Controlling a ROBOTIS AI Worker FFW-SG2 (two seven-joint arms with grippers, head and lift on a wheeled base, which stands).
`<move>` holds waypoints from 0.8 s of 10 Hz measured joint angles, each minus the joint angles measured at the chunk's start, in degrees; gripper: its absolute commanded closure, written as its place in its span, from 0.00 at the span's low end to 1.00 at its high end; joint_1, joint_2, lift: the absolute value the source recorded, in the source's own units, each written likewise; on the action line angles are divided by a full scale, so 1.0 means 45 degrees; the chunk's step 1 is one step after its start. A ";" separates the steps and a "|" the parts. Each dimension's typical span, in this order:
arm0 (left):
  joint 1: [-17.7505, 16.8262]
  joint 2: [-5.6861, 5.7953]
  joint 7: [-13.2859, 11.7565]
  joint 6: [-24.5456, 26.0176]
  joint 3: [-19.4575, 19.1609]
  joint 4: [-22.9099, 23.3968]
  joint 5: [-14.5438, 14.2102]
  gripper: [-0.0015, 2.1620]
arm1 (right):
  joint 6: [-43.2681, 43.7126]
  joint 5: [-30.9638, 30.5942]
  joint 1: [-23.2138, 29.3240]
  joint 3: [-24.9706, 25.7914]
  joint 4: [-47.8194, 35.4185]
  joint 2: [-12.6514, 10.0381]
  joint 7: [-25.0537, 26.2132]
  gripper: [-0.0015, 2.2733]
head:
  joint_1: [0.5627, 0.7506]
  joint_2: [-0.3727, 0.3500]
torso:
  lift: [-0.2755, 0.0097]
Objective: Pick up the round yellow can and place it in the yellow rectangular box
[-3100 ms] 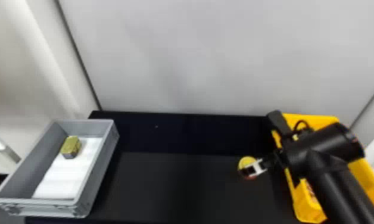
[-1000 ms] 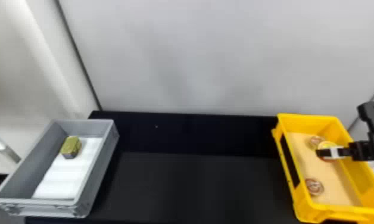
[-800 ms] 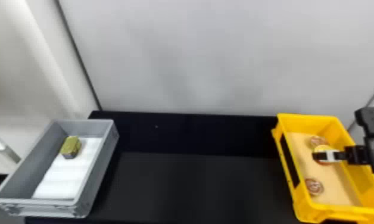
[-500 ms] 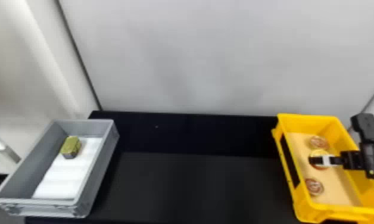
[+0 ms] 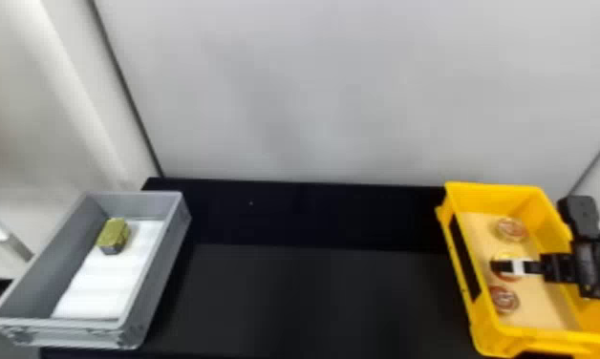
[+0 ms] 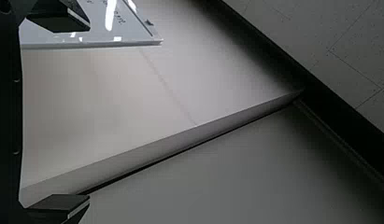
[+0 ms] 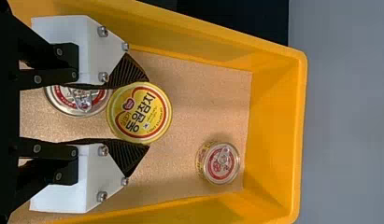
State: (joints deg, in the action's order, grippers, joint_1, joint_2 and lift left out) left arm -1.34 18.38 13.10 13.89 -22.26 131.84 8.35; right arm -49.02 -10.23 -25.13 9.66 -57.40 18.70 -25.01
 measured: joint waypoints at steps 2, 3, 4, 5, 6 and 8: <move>0.0042 -0.0010 0.0000 -0.0062 -0.0033 0.0000 0.0000 0.00 | 0.0433 0.0533 0.0038 -0.0134 0.0234 0.0034 0.0343 0.34 | 0.70 0.59 | 0.96; 0.0045 -0.0015 0.0000 -0.0080 -0.0038 0.0000 -0.0001 0.00 | 0.0558 0.0722 0.0036 -0.0191 0.0317 0.0040 0.0468 0.34 | 0.70 0.59 | 0.96; 0.0046 -0.0018 0.0000 -0.0094 -0.0038 0.0000 -0.0001 0.00 | 0.0619 0.0829 0.0025 -0.0225 0.0366 0.0049 0.0539 0.34 | 0.70 0.59 | 0.96; 0.0046 -0.0019 0.0000 -0.0097 -0.0038 0.0000 -0.0001 0.00 | 0.0646 0.0893 0.0018 -0.0235 0.0387 0.0068 0.0591 0.34 | 0.70 0.59 | 0.96; 0.0046 -0.0020 0.0000 -0.0098 -0.0039 0.0000 -0.0001 0.00 | 0.0662 0.0952 0.0016 -0.0237 0.0395 0.0093 0.0651 0.34 | 0.70 0.59 | 0.96; 0.0046 -0.0020 0.0000 -0.0099 -0.0048 0.0000 0.0009 0.00 | 0.0663 0.1059 0.0015 -0.0241 0.0396 0.0132 0.0738 0.23 | 0.70 0.59 | 0.96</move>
State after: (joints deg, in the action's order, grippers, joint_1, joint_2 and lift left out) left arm -1.14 18.29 13.10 13.45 -22.47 131.84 8.40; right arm -46.04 -5.46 -25.06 8.58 -55.62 19.29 -21.69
